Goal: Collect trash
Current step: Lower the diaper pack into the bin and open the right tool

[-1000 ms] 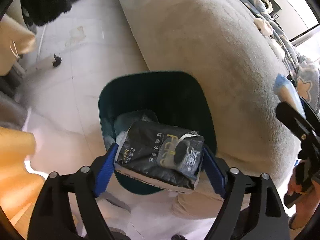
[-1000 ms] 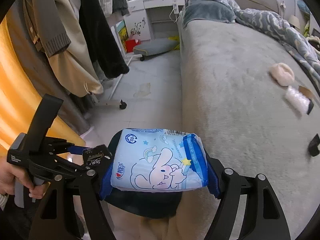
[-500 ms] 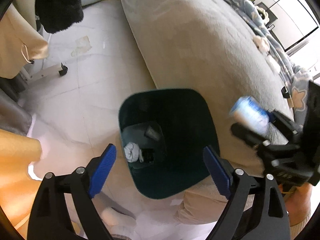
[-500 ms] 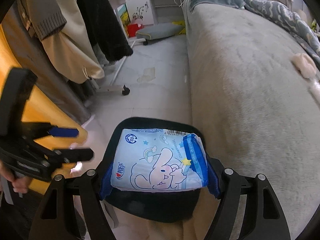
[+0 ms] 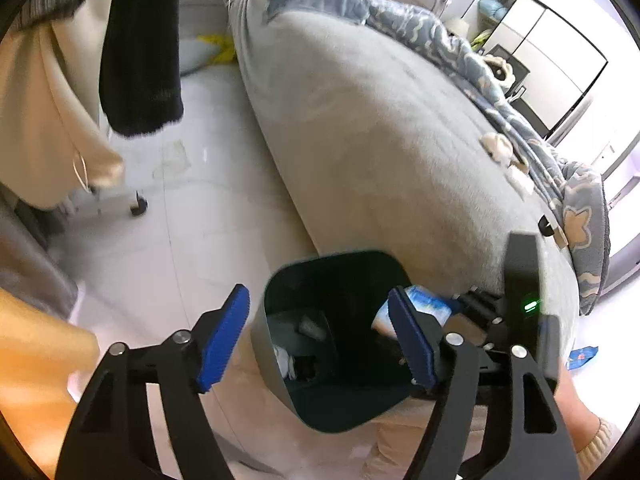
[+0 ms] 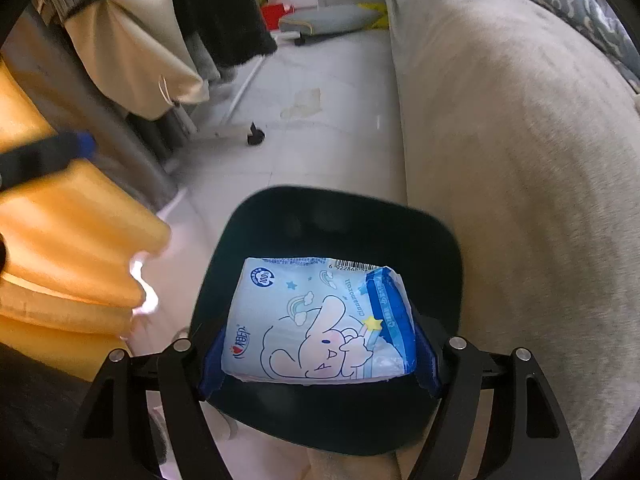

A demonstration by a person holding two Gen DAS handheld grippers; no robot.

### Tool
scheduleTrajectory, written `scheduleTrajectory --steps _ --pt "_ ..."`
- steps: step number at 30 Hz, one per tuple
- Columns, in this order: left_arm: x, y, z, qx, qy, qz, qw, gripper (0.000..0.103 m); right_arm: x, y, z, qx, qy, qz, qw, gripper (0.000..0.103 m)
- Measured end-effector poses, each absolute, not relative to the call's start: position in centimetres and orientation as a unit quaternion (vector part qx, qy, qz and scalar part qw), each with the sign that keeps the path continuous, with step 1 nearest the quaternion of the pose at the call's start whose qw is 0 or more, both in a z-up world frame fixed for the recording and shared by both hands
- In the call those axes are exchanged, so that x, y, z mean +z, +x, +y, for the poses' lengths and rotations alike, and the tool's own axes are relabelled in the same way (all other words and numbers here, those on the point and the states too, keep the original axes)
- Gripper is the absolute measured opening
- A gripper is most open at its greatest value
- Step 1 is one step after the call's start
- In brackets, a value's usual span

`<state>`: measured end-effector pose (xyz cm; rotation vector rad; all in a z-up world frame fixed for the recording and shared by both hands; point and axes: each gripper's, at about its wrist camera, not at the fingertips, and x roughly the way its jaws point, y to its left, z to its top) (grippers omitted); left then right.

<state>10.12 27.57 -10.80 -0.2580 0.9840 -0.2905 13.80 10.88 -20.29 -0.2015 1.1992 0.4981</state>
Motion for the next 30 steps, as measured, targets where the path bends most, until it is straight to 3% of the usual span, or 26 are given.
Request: scheduleTrajectory --steps 8,10,12,16,30 --pt "-7.8 9.5 28.0 -0.133 -0.110 0.405 0.898 0.065 -21.7 12.9 11.8 0.231 -0.116 0.571 0.779 0.075" --pt "-7.0 9.3 28.0 -0.133 -0.106 0.389 0.905 0.065 -21.9 12.8 11.8 0.230 -0.123 0.573 0.777 0.078" --pt "-6.2 9.1 27.9 -0.132 -0.097 0.373 0.913 0.065 -21.8 12.7 11.7 0.228 -0.126 0.572 0.778 0.087" --pt "-5.0 8.9 27.4 -0.134 -0.093 0.356 0.920 0.065 -21.0 12.6 11.4 0.227 -0.129 0.563 0.784 0.091" --pt "-1.8 8.4 24.5 -0.151 -0.099 0.317 0.931 0.065 -14.7 11.7 8.8 0.251 -0.099 0.498 0.824 0.091"
